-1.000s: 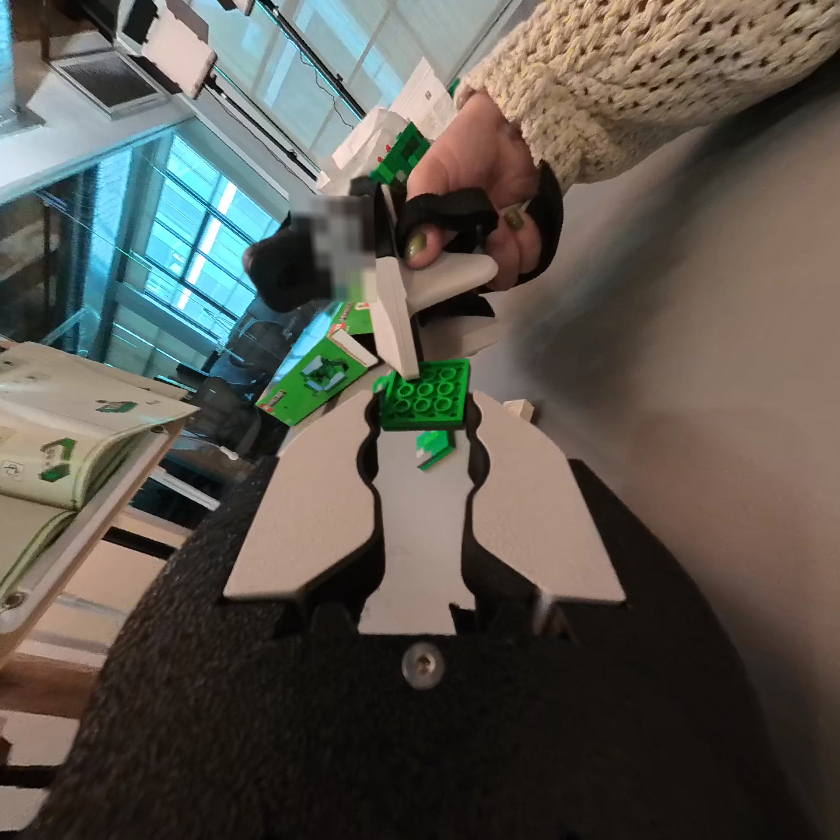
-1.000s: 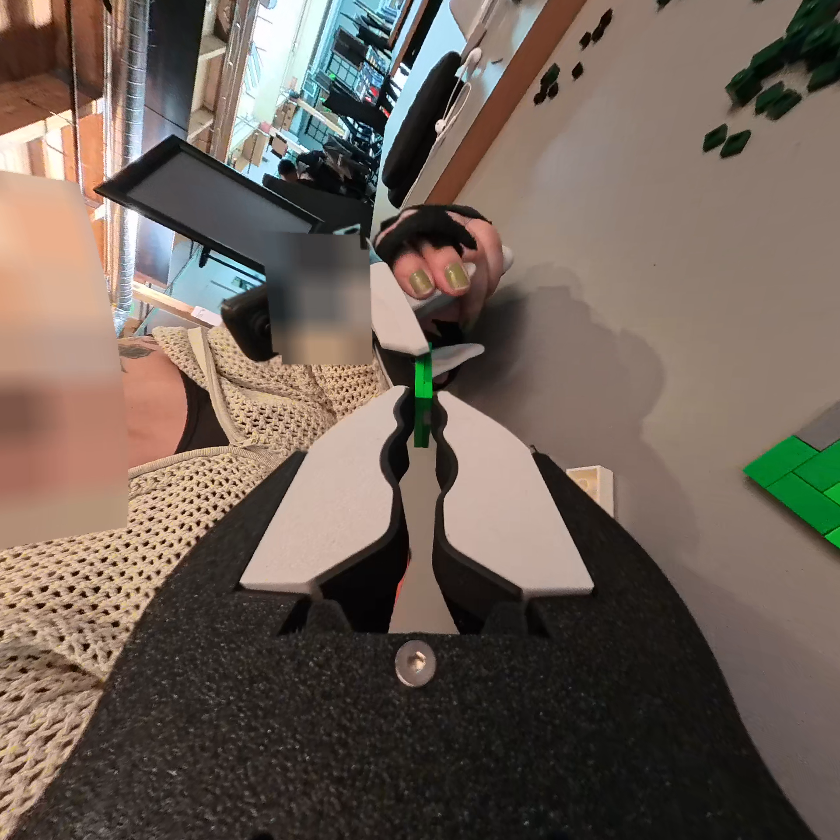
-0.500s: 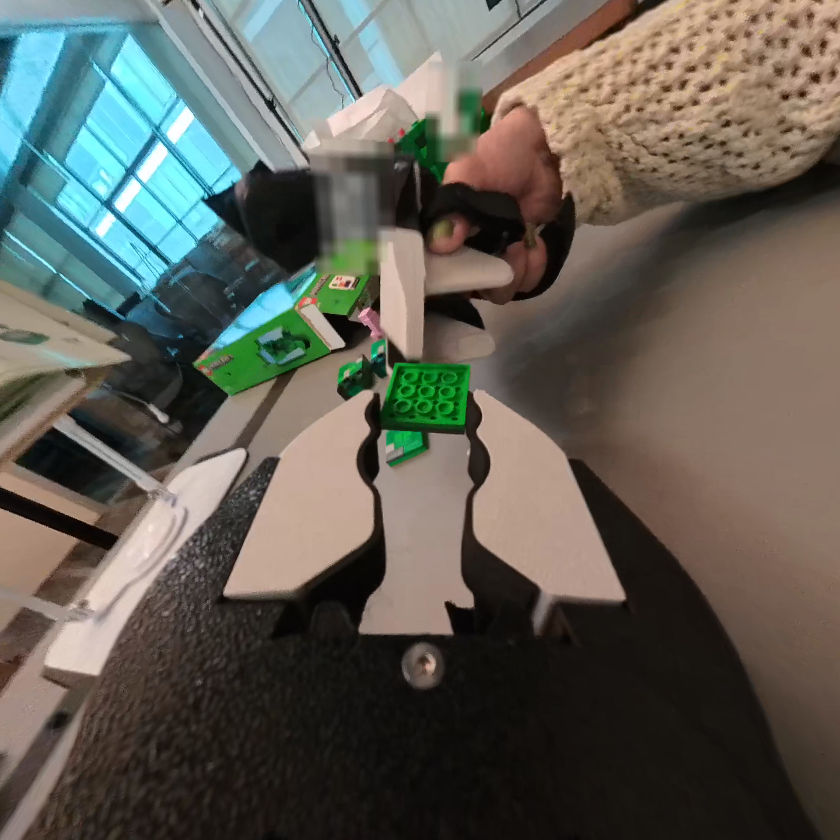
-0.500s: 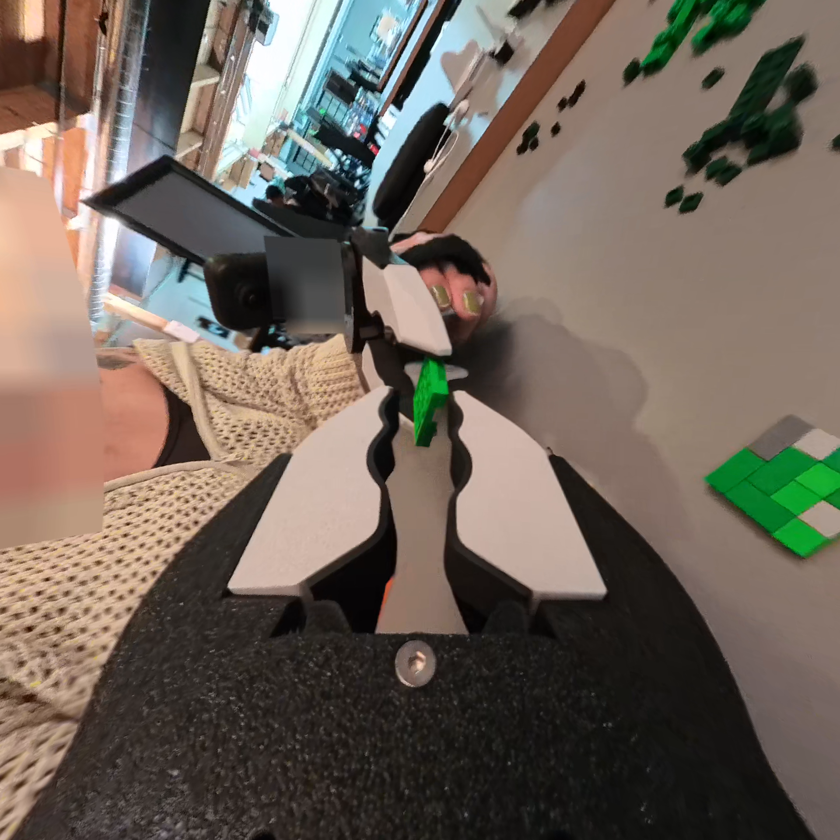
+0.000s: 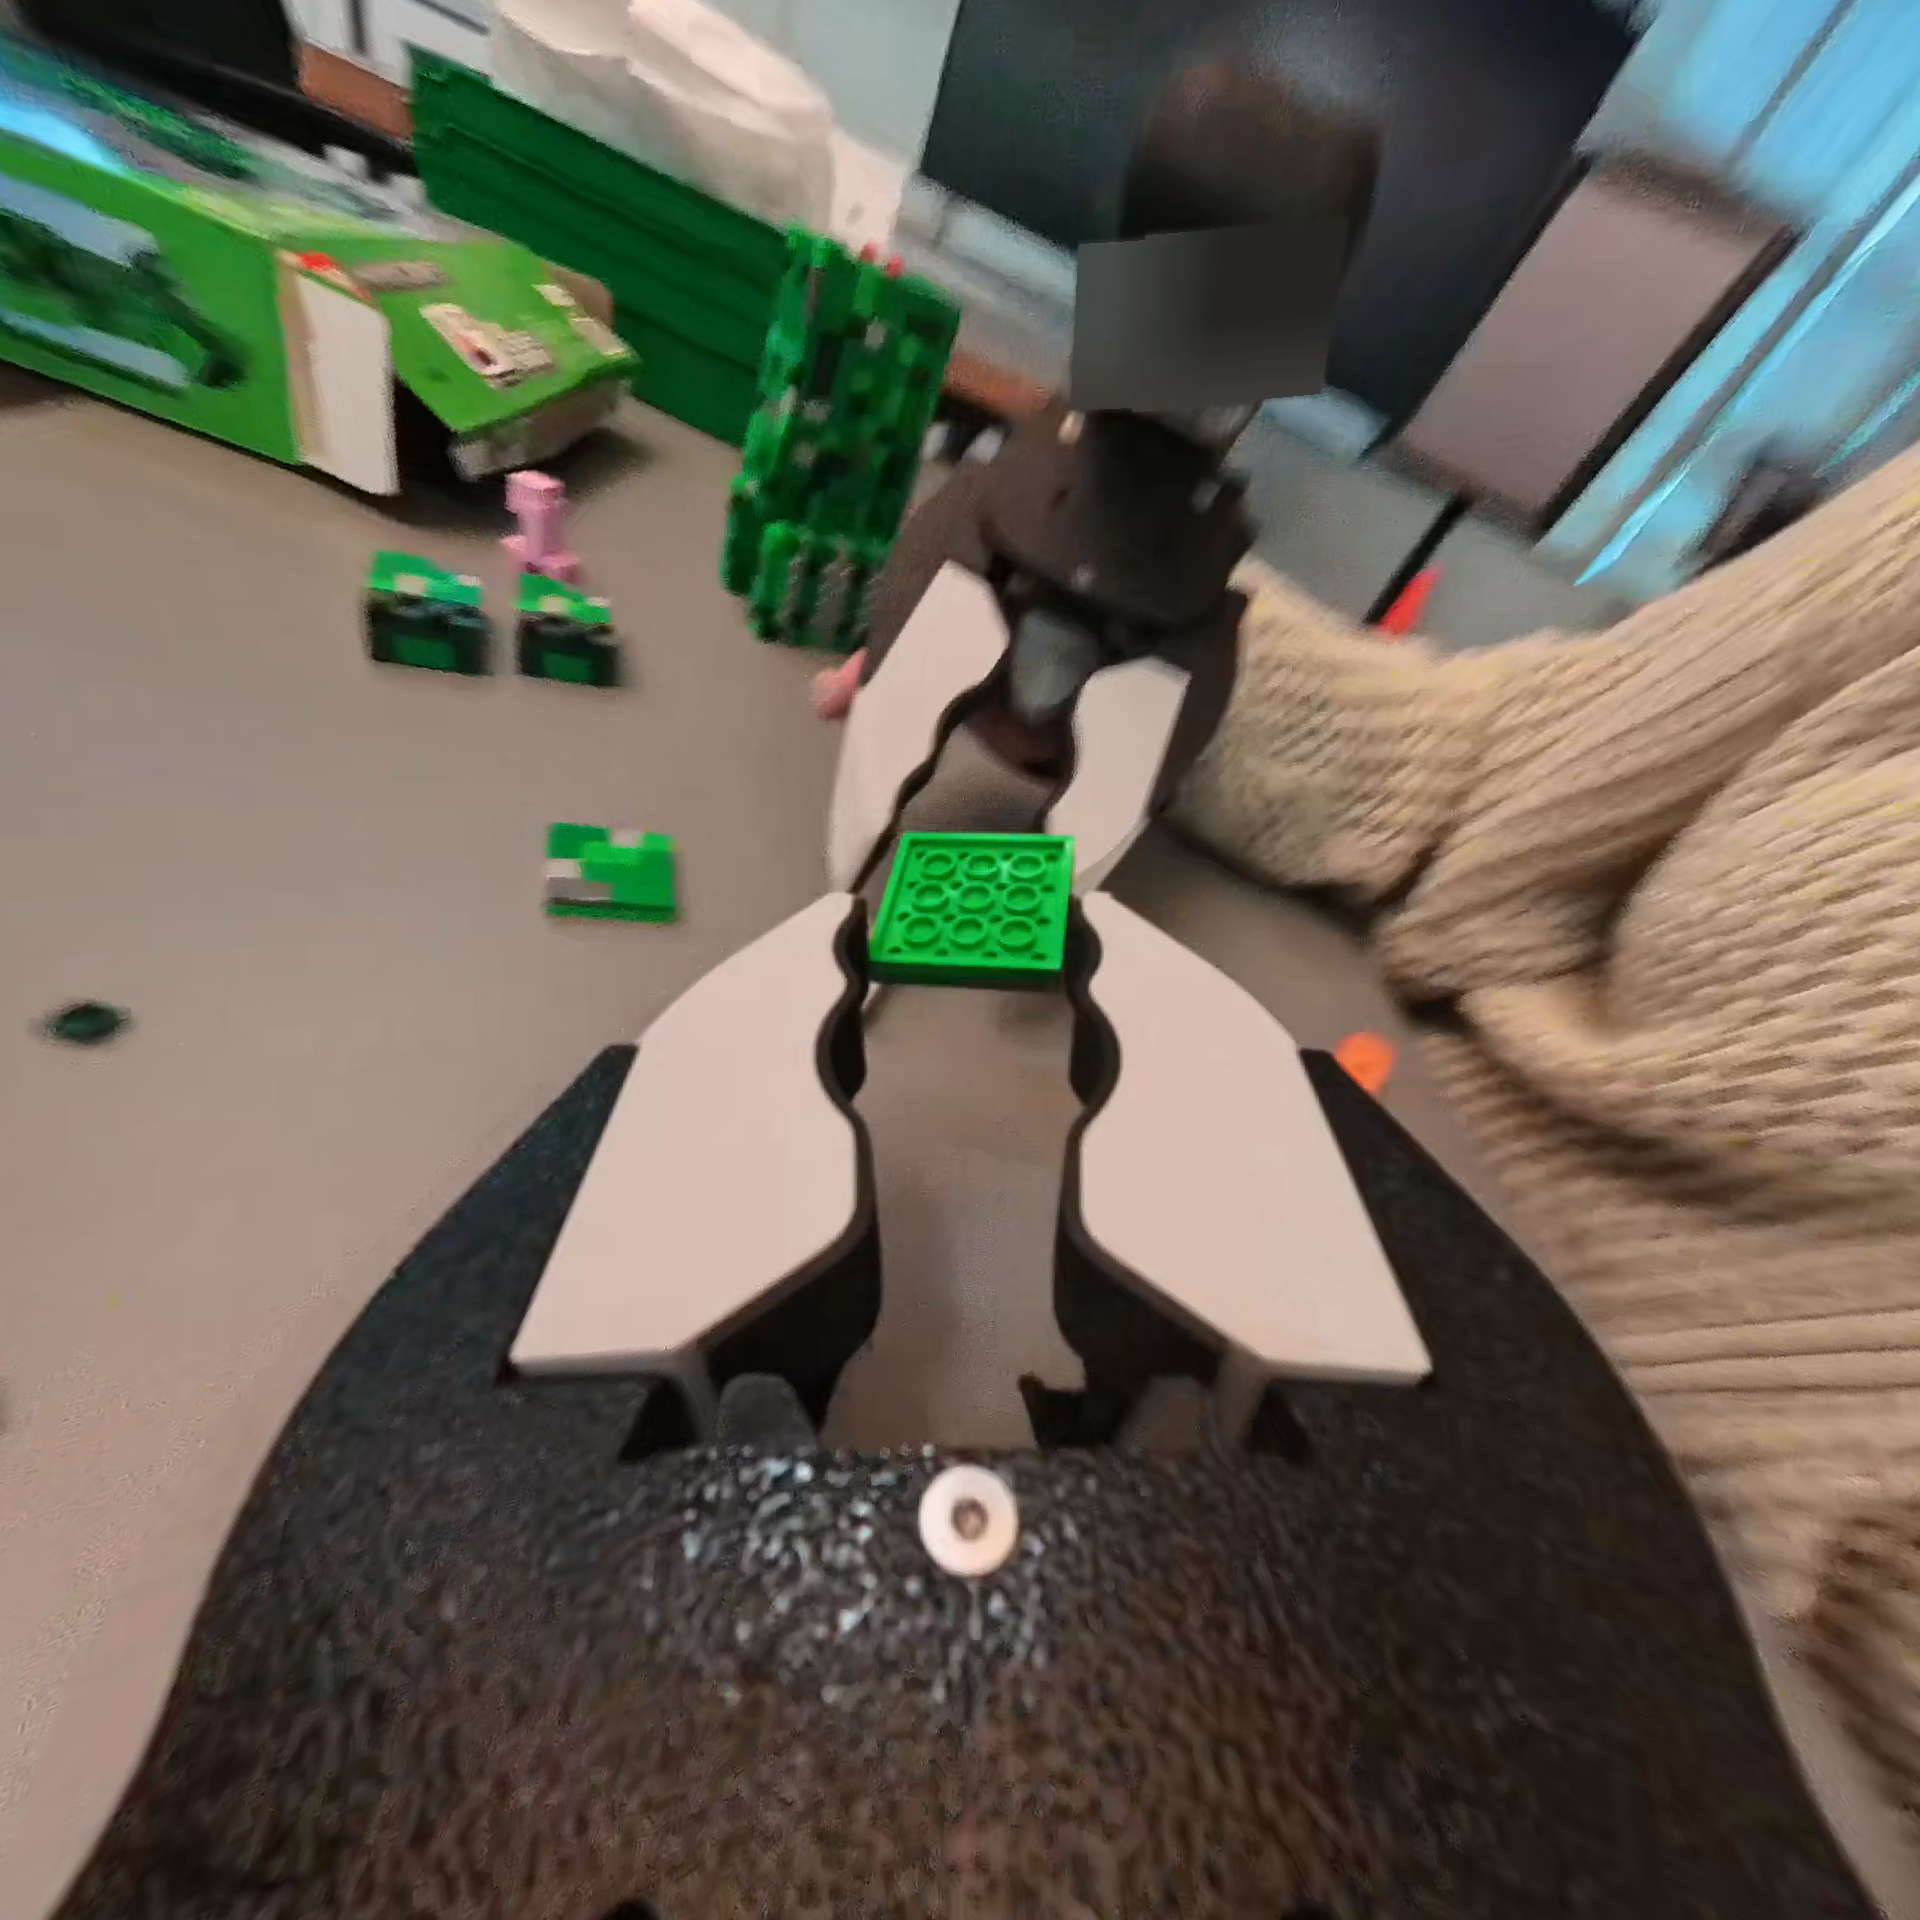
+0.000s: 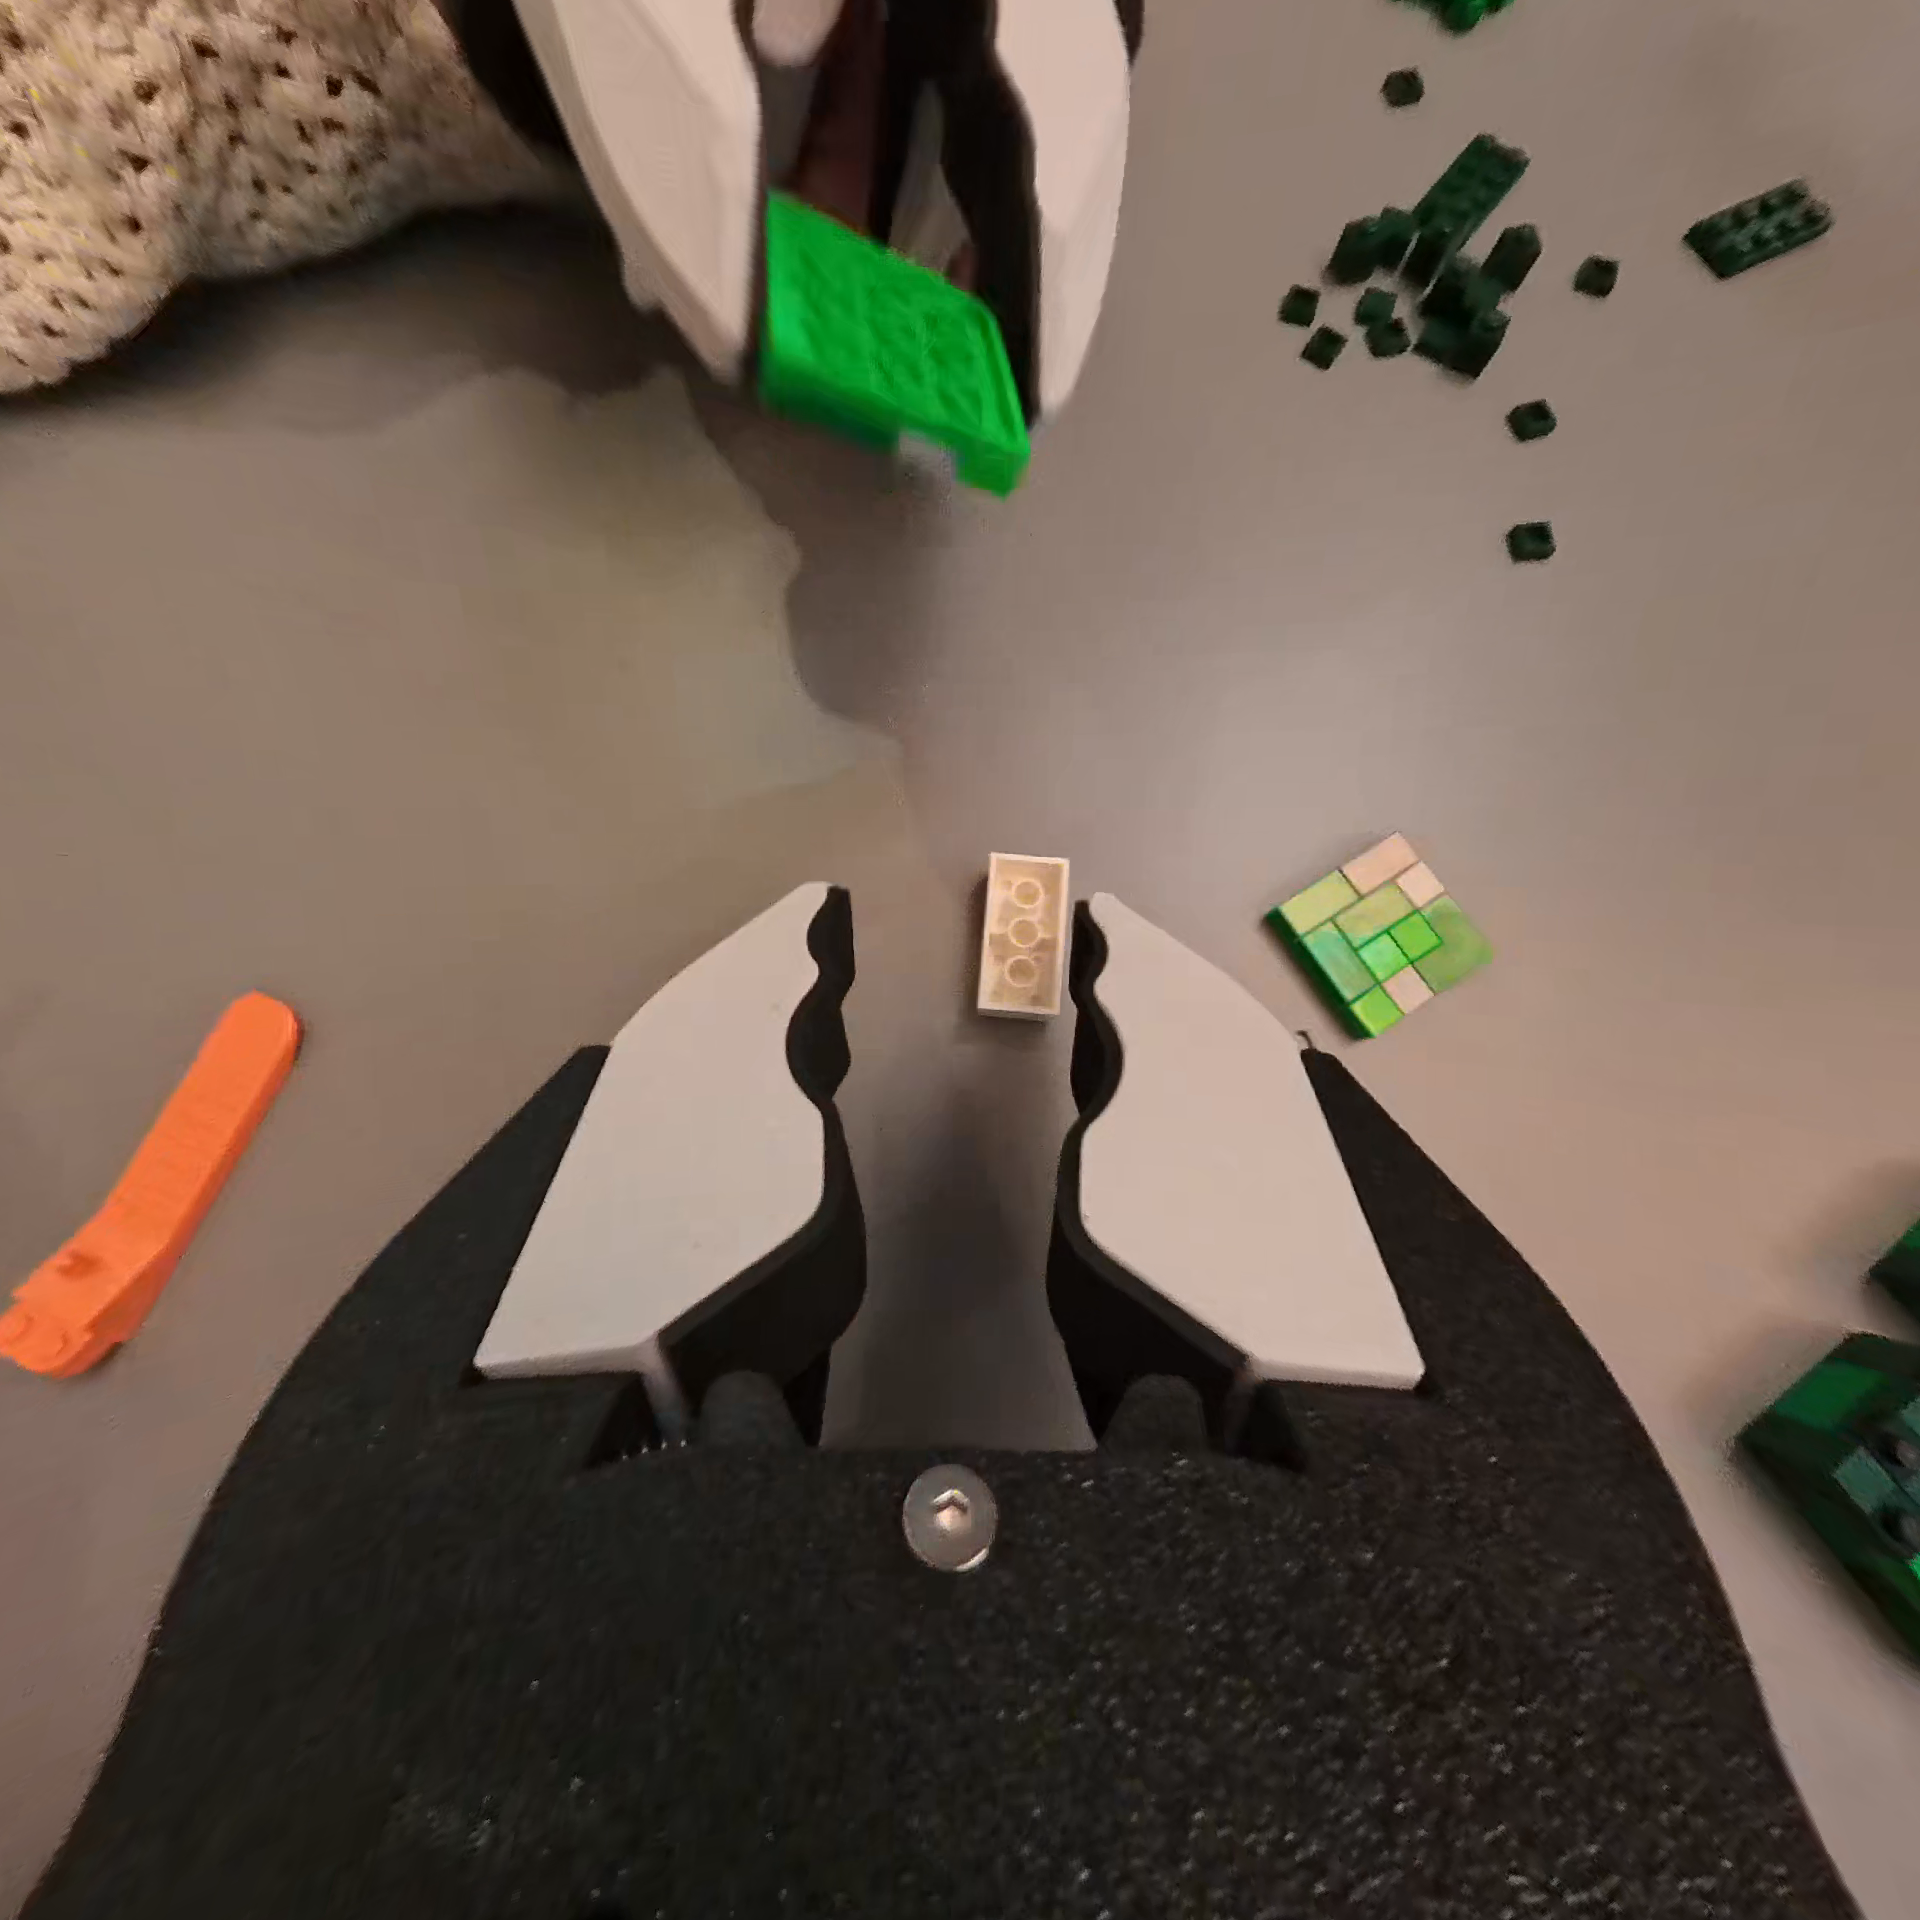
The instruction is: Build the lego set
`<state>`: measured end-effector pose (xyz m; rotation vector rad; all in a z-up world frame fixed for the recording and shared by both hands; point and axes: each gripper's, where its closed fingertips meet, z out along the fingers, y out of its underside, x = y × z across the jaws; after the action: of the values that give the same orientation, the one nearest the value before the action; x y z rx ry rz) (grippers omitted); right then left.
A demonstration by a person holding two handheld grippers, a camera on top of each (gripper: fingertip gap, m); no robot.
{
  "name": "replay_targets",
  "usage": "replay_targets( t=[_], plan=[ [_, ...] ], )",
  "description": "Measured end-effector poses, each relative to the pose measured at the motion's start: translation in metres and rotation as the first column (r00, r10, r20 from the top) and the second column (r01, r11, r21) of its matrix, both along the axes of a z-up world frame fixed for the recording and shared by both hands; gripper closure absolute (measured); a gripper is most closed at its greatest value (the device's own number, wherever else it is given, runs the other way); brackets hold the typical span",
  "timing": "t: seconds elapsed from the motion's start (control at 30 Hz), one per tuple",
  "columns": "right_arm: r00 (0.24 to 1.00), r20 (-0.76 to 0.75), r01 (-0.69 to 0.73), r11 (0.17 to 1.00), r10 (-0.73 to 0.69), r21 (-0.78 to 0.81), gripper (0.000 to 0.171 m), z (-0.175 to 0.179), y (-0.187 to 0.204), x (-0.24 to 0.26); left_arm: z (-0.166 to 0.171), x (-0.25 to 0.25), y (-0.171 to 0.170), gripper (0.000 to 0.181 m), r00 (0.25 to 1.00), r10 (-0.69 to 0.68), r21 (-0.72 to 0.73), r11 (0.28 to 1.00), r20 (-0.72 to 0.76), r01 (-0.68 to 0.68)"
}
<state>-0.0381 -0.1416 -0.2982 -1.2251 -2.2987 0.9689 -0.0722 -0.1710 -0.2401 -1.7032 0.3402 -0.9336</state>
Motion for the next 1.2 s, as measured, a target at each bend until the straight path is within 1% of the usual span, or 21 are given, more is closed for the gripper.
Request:
replay_targets(
  t=[0.03, 0.07, 0.13, 0.17, 0.2, 0.27, 0.37, 0.43, 0.53, 0.6, 0.63, 0.7, 0.77, 0.8, 0.83, 0.9, 0.93, 0.97, 1.03, 1.1, 1.2],
  plan=[
    [1.000, -0.004, 0.000, 1.000, 0.000, 0.007, 0.132, -0.001, 0.000, -0.001, 0.011, 0.000, -0.004, 0.145, 0.989, -0.044, -0.008, 0.999, 0.138, 0.046],
    [1.000, -0.005, 0.005, 1.000, -0.005, 0.016, 0.132, -0.003, 0.001, -0.001, 0.025, -0.001, -0.009, 0.146, 0.950, -0.103, 0.005, 0.994, 0.294, 0.107],
    [1.000, 0.000, 0.007, 1.000, -0.007, 0.028, 0.134, -0.005, 0.002, -0.002, 0.057, -0.013, -0.023, 0.146, 0.788, -0.229, 0.102, 0.973, 0.571, 0.208],
    [1.000, 0.005, 0.009, 0.999, -0.010, 0.032, 0.135, -0.007, 0.003, -0.003, 0.067, -0.022, -0.028, 0.146, 0.720, -0.264, 0.150, 0.964, 0.642, 0.219],
    [1.000, 0.006, 0.012, 0.999, -0.013, 0.040, 0.137, -0.008, 0.004, -0.003, 0.071, -0.028, -0.031, 0.145, 0.693, -0.274, 0.175, 0.962, 0.667, 0.211],
    [1.000, 0.017, 0.010, 0.998, -0.012, 0.067, 0.142, -0.012, 0.005, -0.002, 0.074, -0.033, -0.034, 0.146, 0.688, -0.278, 0.197, 0.961, 0.670, 0.196],
    [0.999, 0.034, 0.003, 0.996, -0.006, 0.091, 0.143, -0.018, 0.006, -0.001, 0.083, -0.037, -0.040, 0.145, 0.654, -0.313, 0.244, 0.949, 0.689, 0.198],
    [0.999, 0.048, 0.009, 0.996, -0.014, 0.091, 0.144, -0.021, 0.005, -0.001, 0.082, -0.037, -0.039, 0.145, 0.653, -0.309, 0.238, 0.951, 0.692, 0.198],
    [0.998, 0.058, 0.008, 0.998, -0.012, 0.067, 0.154, -0.022, 0.002, -0.001, 0.082, -0.040, -0.040, 0.146, 0.623, -0.323, 0.247, 0.946, 0.713, 0.207],
    [1.000, 0.026, 0.010, 0.998, -0.012, 0.059, 0.154, -0.018, 0.002, -0.004, 0.076, -0.040, -0.036, 0.146, 0.641, -0.295, 0.225, 0.955, 0.708, 0.192],
    [1.000, 0.001, 0.011, 0.999, -0.011, 0.041, 0.154, -0.013, 0.002, -0.006, 0.071, -0.040, -0.031, 0.146, 0.673, -0.258, 0.199, 0.966, 0.693, 0.166],
    [0.997, -0.074, 0.025, 1.000, -0.026, -0.009, 0.154, 0.002, 0.003, -0.012, 0.056, -0.037, -0.016, 0.146, 0.790, -0.132, 0.129, 0.989, 0.599, 0.067],
    [0.987, -0.157, 0.030, 0.998, -0.040, -0.063, 0.154, 0.020, 0.007, -0.015, 0.037, -0.029, -0.002, 0.146, 0.932, 0.010, 0.095, 0.994, 0.364, -0.048],
    [0.981, -0.187, 0.025, 0.996, -0.042, -0.090, 0.154, 0.028, 0.008, -0.014, 0.027, -0.025, 0.005, 0.146, 0.976, 0.088, 0.099, 0.989, 0.197, -0.109],
    [0.975, -0.218, 0.018, 0.994, -0.042, -0.108, 0.154, 0.035, 0.010, -0.012, 0.017, -0.021, 0.009, 0.146, 0.989, 0.151, 0.131, 0.980, 0.013, -0.151],
    [0.963, -0.270, -0.008, 0.992, -0.026, -0.126, 0.154, 0.048, 0.012, -0.005, 0.005, -0.014, 0.013, 0.146, 0.929, 0.234, 0.217, 0.960, -0.287, -0.175],
    [0.958, -0.285, -0.016, 0.991, -0.022, -0.132, 0.154, 0.052, 0.013, -0.001, 0.003, -0.008, 0.015, 0.146, 0.897, 0.252, 0.250, 0.954, -0.364, -0.166],
    [0.956, -0.292, -0.025, 0.991, -0.015, -0.134, 0.154, 0.056, 0.013, 0.003, 0.001, -0.001, 0.016, 0.146, 0.882, 0.248, 0.273, 0.951, -0.401, -0.144],
    [0.956, -0.295, -0.042, 0.993, 0.009, -0.108, 0.154, 0.059, 0.012, 0.010, -0.013, 0.011, 0.018, 0.145, 0.859, 0.211, 0.254, 0.962, -0.466, -0.099],
    [0.964, -0.264, -0.052, 0.998, 0.040, -0.037, 0.154, 0.056, 0.009, 0.016, -0.027, 0.019, 0.020, 0.145, 0.829, 0.167, 0.215, 0.975, -0.533, -0.058],
    [0.978, -0.189, -0.077, 0.994, 0.090, 0.074, 0.155, 0.046, 0.002, 0.021, -0.028, 0.026, 0.020, 0.145, 0.812, 0.164, 0.234, 0.972, -0.560, -0.034]
  ],
)
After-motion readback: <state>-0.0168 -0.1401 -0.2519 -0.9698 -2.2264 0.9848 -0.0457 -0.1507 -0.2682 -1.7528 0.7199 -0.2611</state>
